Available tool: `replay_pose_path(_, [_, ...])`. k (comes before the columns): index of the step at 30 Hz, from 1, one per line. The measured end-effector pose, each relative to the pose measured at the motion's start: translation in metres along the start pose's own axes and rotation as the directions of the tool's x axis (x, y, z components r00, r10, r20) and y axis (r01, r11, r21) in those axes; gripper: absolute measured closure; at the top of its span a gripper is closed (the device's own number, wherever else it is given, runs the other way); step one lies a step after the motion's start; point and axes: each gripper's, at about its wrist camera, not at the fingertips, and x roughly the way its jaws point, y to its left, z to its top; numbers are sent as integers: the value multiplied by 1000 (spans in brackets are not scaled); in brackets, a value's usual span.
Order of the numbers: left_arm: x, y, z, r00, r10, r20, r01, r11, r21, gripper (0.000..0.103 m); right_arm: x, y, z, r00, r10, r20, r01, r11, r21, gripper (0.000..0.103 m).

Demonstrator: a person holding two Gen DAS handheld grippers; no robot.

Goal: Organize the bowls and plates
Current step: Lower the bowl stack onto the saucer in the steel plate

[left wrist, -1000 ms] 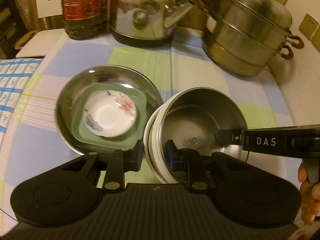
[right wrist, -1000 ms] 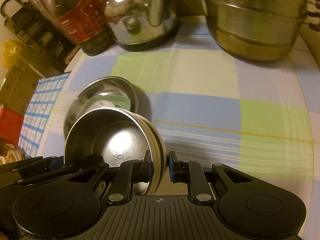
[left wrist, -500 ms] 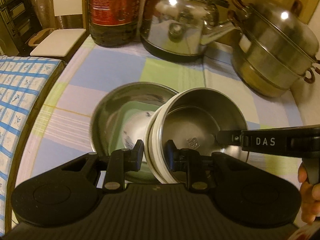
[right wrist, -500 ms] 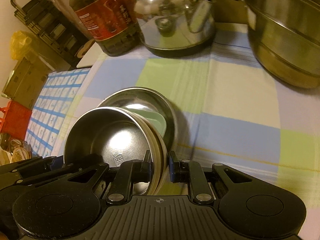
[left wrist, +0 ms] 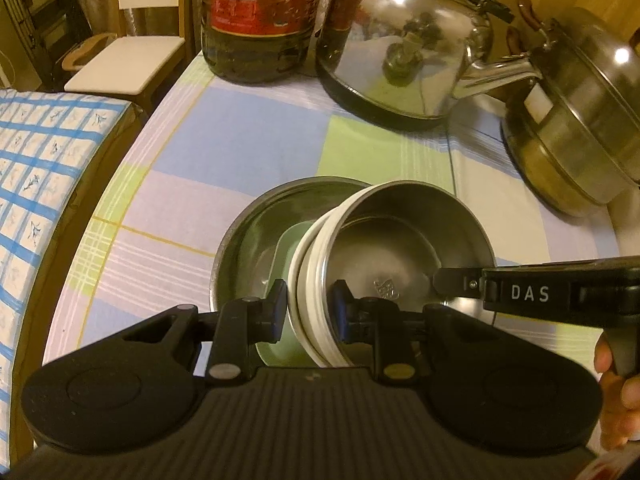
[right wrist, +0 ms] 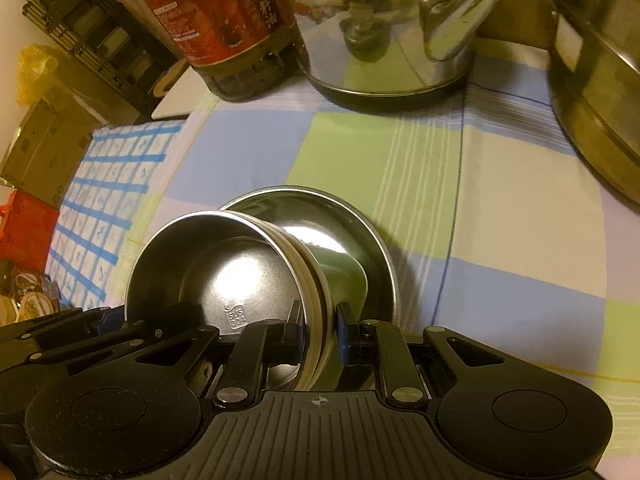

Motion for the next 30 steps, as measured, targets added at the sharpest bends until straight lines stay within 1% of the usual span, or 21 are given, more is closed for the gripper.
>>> replay_pose_path(5, [12,8,2,999,-14,-34,13,1000,-28,81,12,1,5,999,-13,-29,13,1000,-2,87])
replay_pose_path(12, [22,11,2,998,-15,-59,13,999,-35,81,22,1,7,998,-21,-56,21,1000,2,87])
replay_pose_path(18, [24,10,6,998,-10,-58,9,1000,-29,82,24,-2,10,997,-14,-70,15,1000,16,87])
replay_pose_path(30, [27,5,8,998,0,-61,1,1000,15,82,27,-8,10,995,7,-101,-4,1000,25,87])
